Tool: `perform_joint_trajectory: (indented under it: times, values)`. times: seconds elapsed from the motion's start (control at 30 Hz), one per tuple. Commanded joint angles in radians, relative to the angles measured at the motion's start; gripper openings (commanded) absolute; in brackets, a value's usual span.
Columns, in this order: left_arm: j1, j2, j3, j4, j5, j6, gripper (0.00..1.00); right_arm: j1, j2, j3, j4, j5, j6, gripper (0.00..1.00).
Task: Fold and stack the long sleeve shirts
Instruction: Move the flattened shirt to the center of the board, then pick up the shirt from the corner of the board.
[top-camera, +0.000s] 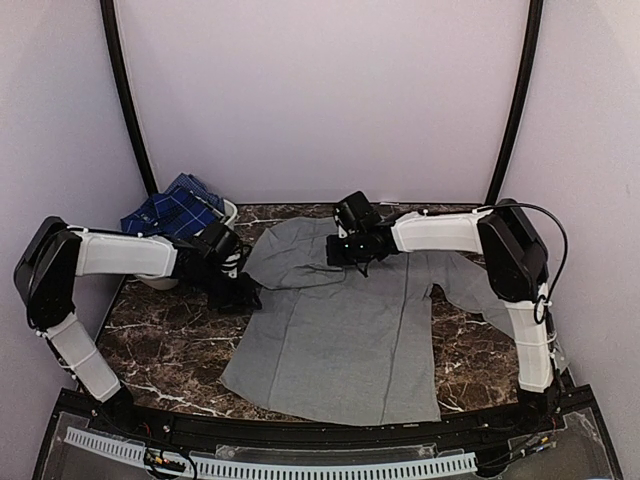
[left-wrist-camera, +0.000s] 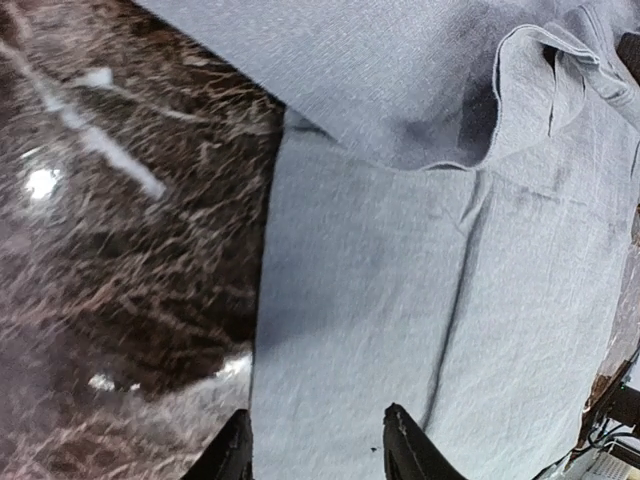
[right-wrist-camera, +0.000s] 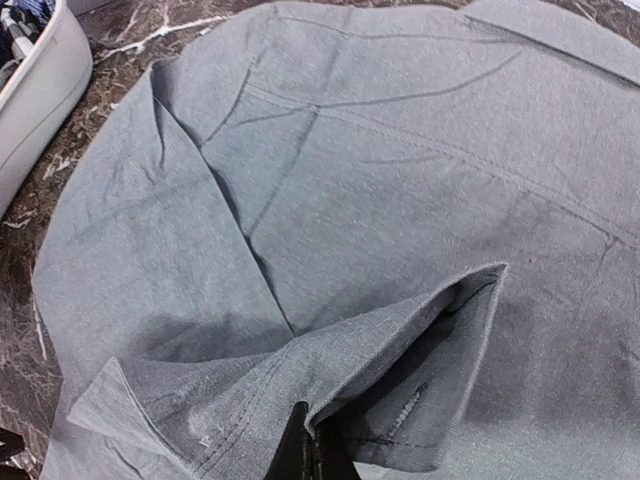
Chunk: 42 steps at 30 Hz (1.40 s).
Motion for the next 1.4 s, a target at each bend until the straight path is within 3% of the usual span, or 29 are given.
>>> perform_joint_trajectory:
  times: [0.0, 0.3, 0.4, 0.7, 1.37]
  values:
    - [0.004, -0.160, -0.077, -0.172, -0.081, 0.014, 0.43, -0.004, -0.021, 0.042, -0.017, -0.036, -0.034, 0.00]
    - [-0.004, -0.455, -0.291, -0.324, -0.114, -0.096, 0.40, -0.003, -0.090, 0.068, 0.033, -0.148, -0.049, 0.00]
    - [-0.051, -0.513, -0.350, -0.335, -0.108, -0.165, 0.40, -0.003, -0.117, 0.066, 0.054, -0.166, -0.051, 0.00]
    - [-0.176, -0.489, -0.435, -0.234, -0.100, -0.287, 0.36, -0.003, -0.180, 0.063, 0.077, -0.198, -0.039, 0.00]
    - [-0.245, -0.466, -0.460, -0.200, -0.052, -0.292, 0.26, 0.005, -0.308, 0.010, 0.043, -0.129, -0.038, 0.00]
